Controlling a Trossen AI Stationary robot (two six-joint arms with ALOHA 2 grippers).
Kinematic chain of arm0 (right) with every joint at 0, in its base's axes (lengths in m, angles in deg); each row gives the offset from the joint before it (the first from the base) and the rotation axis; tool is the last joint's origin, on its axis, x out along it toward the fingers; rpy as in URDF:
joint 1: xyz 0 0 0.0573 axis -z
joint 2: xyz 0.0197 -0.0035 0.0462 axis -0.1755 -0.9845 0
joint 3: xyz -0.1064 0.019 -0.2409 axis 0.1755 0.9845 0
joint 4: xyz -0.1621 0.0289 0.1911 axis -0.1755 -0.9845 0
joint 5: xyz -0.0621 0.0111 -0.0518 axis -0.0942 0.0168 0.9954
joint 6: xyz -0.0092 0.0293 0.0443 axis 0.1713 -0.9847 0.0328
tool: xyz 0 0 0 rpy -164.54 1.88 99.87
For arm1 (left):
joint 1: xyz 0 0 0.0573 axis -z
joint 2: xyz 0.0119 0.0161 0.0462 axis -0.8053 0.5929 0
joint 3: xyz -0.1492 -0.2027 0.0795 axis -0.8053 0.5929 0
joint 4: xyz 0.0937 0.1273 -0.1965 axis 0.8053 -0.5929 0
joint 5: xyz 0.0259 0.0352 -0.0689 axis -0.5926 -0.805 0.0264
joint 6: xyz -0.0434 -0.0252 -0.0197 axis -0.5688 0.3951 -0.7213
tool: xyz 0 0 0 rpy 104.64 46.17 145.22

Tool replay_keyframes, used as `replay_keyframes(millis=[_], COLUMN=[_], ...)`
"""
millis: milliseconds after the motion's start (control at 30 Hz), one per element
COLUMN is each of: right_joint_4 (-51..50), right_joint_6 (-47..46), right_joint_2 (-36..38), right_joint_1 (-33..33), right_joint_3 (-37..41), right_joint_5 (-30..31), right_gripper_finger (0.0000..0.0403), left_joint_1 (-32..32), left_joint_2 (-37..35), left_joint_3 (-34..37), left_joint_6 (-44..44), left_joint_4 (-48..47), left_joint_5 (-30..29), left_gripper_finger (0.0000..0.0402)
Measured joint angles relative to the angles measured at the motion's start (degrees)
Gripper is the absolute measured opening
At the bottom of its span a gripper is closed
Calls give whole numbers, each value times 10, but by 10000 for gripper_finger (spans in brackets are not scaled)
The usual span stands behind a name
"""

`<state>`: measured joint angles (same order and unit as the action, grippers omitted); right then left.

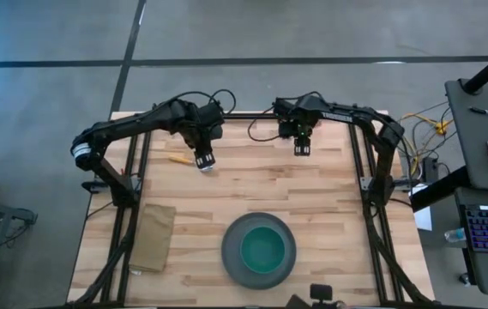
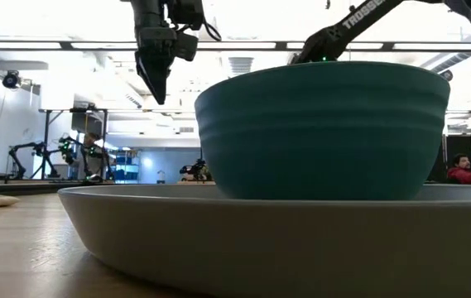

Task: Set table place
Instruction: Put the fork to the right side of the plate

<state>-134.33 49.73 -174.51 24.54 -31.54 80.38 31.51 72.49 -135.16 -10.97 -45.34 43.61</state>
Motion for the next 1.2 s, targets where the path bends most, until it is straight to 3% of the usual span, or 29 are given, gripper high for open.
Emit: replay_keyframes(millis=[267, 533, 933, 1200], right_joint_4=[64, 94, 159, 190], right_joint_6=[101, 125, 198, 209], right_joint_2=[6, 4, 4, 4], right_joint_1=[62, 111, 115, 115], right_joint_3=[-2, 10, 76, 79], right_joint_5=[-29, -29, -22, -15], right_gripper_finger=[135, 161, 212, 202], left_joint_1=[0, 0, -3, -8], left_joint_2=[0, 0, 0, 0], left_joint_3=[0, 0, 0, 0], left_joint_6=[4, 19, 20, 24], left_joint_4=[15, 46, 58, 74], left_joint_5=[0, 0, 0, 0], left_gripper_finger=[109, 109, 109, 109])
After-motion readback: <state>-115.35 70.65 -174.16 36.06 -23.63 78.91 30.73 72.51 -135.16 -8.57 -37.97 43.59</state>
